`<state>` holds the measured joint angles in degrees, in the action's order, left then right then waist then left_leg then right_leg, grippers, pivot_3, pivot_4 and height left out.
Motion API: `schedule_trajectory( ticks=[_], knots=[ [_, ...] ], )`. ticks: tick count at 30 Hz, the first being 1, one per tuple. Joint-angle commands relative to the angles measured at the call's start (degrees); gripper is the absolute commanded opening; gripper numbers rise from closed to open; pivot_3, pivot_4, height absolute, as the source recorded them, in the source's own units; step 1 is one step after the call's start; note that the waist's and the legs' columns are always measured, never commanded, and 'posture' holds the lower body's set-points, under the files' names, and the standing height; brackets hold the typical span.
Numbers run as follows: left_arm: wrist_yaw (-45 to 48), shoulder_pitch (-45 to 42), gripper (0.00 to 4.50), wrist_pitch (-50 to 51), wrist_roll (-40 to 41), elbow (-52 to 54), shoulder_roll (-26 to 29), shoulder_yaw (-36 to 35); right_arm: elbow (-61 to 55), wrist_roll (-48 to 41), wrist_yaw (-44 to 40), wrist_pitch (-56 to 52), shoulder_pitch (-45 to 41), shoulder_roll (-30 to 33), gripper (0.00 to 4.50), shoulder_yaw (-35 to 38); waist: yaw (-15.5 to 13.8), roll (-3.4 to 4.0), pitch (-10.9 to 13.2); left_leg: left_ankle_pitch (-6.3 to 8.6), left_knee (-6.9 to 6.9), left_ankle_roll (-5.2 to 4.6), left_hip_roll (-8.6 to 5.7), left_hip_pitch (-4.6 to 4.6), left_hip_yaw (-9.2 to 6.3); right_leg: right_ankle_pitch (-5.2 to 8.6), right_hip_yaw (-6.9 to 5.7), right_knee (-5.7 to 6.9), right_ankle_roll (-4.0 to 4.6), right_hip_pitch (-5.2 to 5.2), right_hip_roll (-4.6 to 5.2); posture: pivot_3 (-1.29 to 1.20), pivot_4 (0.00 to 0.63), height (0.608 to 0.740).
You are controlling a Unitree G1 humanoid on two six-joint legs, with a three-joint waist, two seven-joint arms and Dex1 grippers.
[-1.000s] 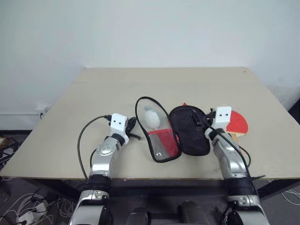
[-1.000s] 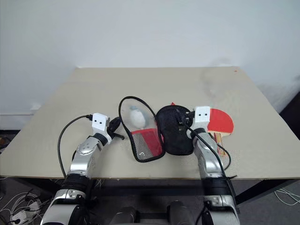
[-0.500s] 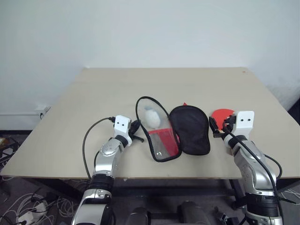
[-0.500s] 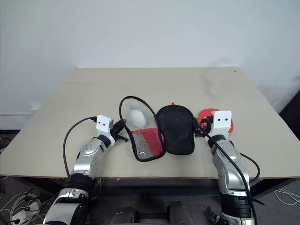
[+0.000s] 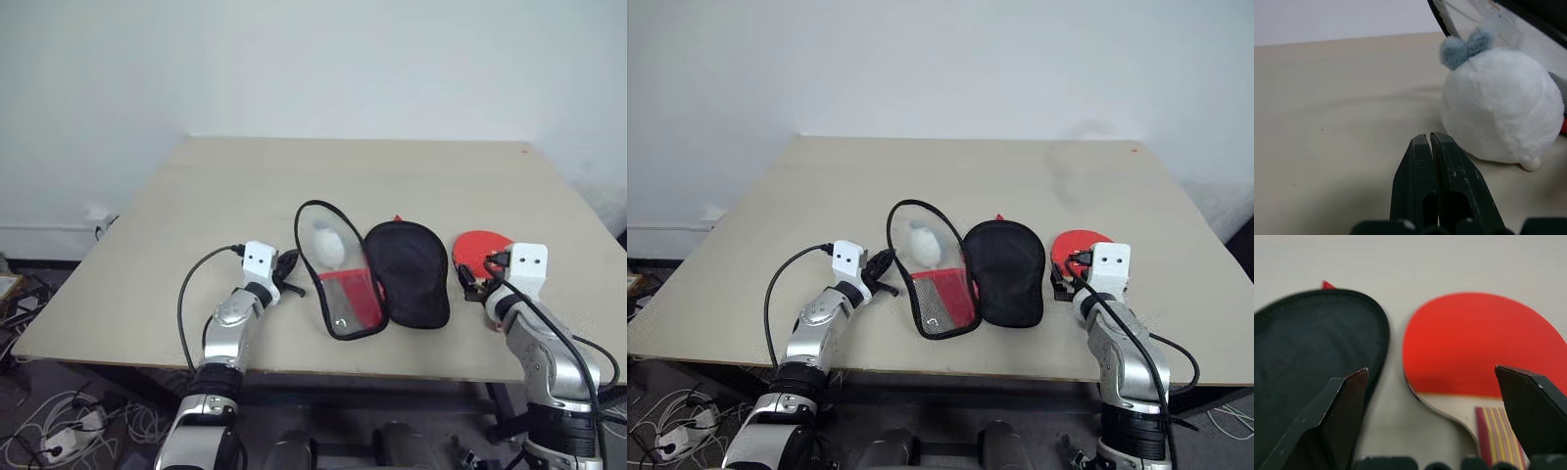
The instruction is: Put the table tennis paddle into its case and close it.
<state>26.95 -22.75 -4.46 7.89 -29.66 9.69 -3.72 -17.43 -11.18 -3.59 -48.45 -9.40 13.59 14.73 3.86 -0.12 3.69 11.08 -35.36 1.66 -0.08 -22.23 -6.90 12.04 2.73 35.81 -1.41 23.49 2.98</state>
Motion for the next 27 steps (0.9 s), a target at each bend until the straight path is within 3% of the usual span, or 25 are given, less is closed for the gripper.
schedule_trajectory(
  ticks=[1,27],
  knots=[
    [0.21,-1.16,0.00,-1.49,0.94,0.47,-0.34,-0.35,-3.12,0.40,1.21,-1.06,-0.51,1.11,4.48,1.49,0.00,0.00,0.00,0.00,-0.02,0.00,0.00,0.00,0.01,0.00,0.00,-0.01,0.00,-0.01,0.00,0.00,0.000,0.740],
    [0.25,-1.87,0.00,-2.00,0.67,-0.48,-1.64,0.00,1.53,-0.75,2.83,-8.32,0.49,-1.93,4.48,5.21,0.04,0.02,-0.01,0.00,-0.05,0.00,0.00,0.00,0.01,0.00,0.00,-0.01,0.00,-0.02,0.00,0.00,0.000,0.740]
  ],
)
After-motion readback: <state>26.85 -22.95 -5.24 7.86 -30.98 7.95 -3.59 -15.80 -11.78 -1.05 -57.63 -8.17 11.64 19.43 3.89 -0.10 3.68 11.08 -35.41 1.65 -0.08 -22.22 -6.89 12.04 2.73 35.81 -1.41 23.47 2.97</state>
